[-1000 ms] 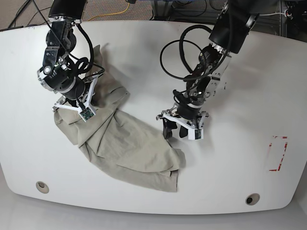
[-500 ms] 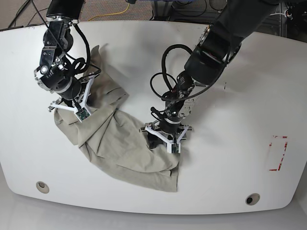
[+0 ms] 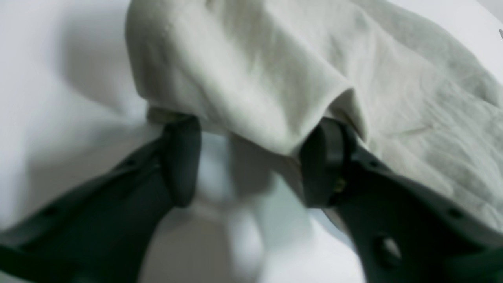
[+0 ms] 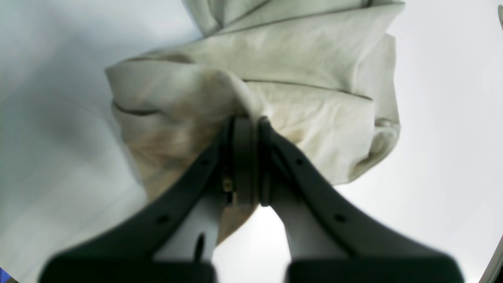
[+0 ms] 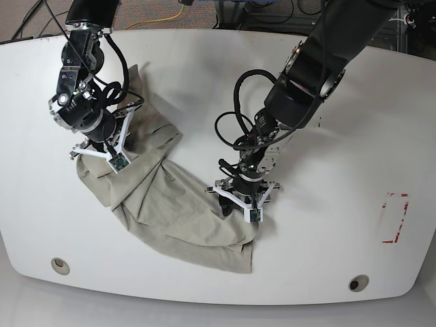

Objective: Layout the t-shirt on the table in an organized manner, then fold the t-shirt properly
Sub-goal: 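Lower the left gripper onto the shirt and grasp the fabric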

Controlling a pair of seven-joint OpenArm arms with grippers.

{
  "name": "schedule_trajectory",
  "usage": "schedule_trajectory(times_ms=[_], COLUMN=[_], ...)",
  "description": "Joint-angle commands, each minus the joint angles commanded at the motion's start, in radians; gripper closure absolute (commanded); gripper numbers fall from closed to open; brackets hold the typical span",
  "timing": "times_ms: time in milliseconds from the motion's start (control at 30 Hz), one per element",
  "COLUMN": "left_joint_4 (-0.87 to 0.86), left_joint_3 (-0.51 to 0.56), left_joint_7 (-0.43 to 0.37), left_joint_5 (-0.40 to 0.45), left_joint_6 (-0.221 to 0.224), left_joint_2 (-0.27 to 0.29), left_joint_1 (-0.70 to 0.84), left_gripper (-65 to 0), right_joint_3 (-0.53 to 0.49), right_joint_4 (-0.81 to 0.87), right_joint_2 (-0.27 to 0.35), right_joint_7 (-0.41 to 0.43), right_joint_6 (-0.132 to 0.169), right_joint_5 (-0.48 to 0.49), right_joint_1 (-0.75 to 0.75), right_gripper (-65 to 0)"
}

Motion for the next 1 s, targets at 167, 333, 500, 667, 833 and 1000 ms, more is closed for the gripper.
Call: schedule_trajectory(times_ms=[167, 333, 500, 667, 833, 1000], left_joint_4=[0.068, 0.189, 0.264, 0.262, 0.258, 0.155], left_joint_3=[0.000, -0.003, -0.003, -0.003, -0.003, -0.003], left_joint_7=[0.006, 0.061, 0.072, 0.072, 0.072, 0.071], left_joint_5=[-0.002, -0.002, -0.002, -0.040, -0.068, -0.072], left_joint_6=[0.000, 0.000, 0.000, 0.000, 0.000, 0.000], left_joint_2=[0.000, 0.000, 0.000, 0.000, 0.000, 0.000], left_joint_1=[0.020, 0.081, 0.106, 0.106, 0.086, 0.038], left_gripper=[-33.5, -41.3, -41.9, -41.9, -42.1, -42.1], right_joint_3=[-0.002, -0.002, -0.003, -0.003, 0.000, 0.000], right_joint_4=[-0.002, -0.002, -0.003, -0.003, -0.003, -0.003], right_joint_2=[0.000, 0.000, 0.000, 0.000, 0.000, 0.000], right_joint_7=[0.000, 0.000, 0.000, 0.000, 0.000, 0.000], right_joint_6=[0.000, 0.000, 0.000, 0.000, 0.000, 0.000], right_joint_5=[0.000, 0.000, 0.000, 0.000, 0.000, 0.000], right_joint_1=[0.003, 0.003, 0.003, 0.003, 0.002, 0.002], right_gripper=[-0.6, -0.6, -0.6, -0.6, -0.6, -0.6])
